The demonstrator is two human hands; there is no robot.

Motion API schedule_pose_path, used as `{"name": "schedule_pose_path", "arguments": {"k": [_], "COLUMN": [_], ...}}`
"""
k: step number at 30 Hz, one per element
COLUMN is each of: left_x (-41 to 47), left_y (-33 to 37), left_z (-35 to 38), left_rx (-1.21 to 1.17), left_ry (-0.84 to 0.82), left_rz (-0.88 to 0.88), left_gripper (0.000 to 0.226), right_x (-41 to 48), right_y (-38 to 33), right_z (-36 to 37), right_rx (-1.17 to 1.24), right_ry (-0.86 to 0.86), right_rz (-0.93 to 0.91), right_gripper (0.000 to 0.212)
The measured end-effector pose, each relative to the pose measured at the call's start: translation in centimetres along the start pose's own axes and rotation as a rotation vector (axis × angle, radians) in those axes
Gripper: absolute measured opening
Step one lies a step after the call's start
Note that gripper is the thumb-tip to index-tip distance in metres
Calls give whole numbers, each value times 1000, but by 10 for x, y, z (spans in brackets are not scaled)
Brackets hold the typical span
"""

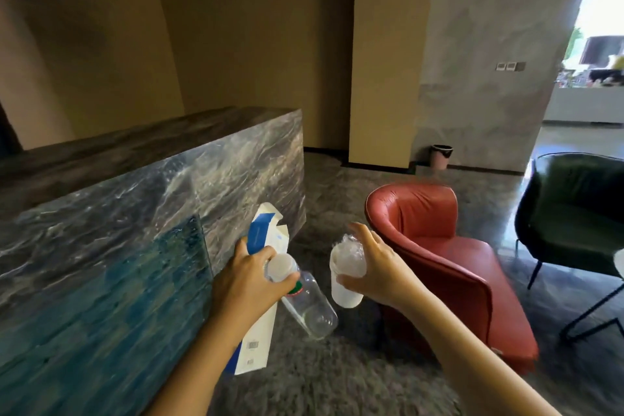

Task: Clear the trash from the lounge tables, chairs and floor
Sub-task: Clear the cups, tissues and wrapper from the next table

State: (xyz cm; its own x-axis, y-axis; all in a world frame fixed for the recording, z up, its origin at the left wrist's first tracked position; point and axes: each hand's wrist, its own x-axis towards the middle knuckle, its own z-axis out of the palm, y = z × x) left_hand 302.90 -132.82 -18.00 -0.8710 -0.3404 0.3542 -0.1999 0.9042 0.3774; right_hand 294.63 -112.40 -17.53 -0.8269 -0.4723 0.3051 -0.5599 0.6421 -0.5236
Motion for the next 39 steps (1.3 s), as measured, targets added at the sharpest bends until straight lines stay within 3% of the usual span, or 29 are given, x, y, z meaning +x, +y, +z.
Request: {"name": "schedule_pose_path", "arguments": {"k": [11, 19, 27, 39], "left_x": [370, 642, 898, 1218], "left_y": [12, 45, 71, 158], "left_z": [166, 265, 392, 576], "left_rx": [21, 34, -47, -235], "left_ry": [-14, -91, -143, -280], "left_rz": [94, 145, 318, 499], "left_gripper": [44, 46, 45, 45], "right_x": [336, 578, 796, 1035], "right_y": [170, 282, 409, 605], "right_z": [42, 38, 54, 23], "right_rx": [-51, -59, -128, -221], "right_ry": [70, 119, 211, 370], "right_rz": [38, 170, 286, 579], "right_gripper": [84, 89, 87, 87]}}
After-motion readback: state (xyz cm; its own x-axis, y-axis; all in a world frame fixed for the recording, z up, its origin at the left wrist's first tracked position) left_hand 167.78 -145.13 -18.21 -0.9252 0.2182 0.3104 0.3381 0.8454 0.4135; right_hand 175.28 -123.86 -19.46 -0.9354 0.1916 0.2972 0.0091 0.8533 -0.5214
